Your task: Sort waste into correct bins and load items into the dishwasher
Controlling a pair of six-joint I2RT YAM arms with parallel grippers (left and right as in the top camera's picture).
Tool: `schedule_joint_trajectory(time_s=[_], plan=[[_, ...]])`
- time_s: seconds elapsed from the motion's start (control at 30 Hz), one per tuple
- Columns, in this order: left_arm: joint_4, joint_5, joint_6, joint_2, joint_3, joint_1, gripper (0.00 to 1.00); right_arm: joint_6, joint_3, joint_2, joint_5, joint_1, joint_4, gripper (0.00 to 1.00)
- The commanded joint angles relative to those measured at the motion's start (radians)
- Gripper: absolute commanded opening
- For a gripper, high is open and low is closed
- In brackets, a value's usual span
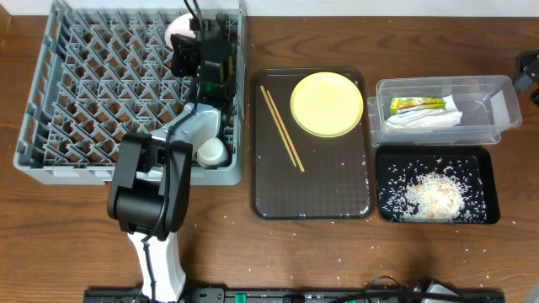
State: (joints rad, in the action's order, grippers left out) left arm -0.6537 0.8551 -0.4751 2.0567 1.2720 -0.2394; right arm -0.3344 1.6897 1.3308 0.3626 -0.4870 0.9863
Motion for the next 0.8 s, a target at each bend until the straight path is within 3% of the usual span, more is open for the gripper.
schedule_joint_trajectory(time_s=[0.0, 0.23, 0.4, 0.47, 0.53, 0.6, 0.77], plan=[[0.022, 0.064, -0.034, 0.008, 0.002, -0.003, 0.07, -0.013, 0.014, 0.003, 0.000, -0.010, 0.002, 0.99], [0.099, 0.075, -0.023, 0.008, 0.002, -0.022, 0.07, -0.013, 0.014, 0.003, 0.000, -0.010, 0.002, 0.99], [0.108, 0.073, 0.101, -0.016, 0.002, -0.023, 0.08, -0.013, 0.014, 0.003, 0.000, -0.010, 0.002, 0.99], [0.143, 0.063, 0.128, -0.051, 0.007, -0.030, 0.13, -0.013, 0.014, 0.003, 0.000, -0.010, 0.002, 0.99], [0.237, -0.003, 0.146, -0.103, 0.022, -0.040, 0.17, -0.013, 0.014, 0.003, 0.000, -0.010, 0.002, 0.99], [0.363, -0.109, 0.199, -0.168, 0.045, -0.045, 0.30, -0.013, 0.014, 0.003, 0.000, -0.010, 0.002, 0.99], [0.668, -0.453, 0.352, -0.301, 0.153, -0.013, 0.48, -0.013, 0.014, 0.003, 0.000, -0.010, 0.002, 0.99]])
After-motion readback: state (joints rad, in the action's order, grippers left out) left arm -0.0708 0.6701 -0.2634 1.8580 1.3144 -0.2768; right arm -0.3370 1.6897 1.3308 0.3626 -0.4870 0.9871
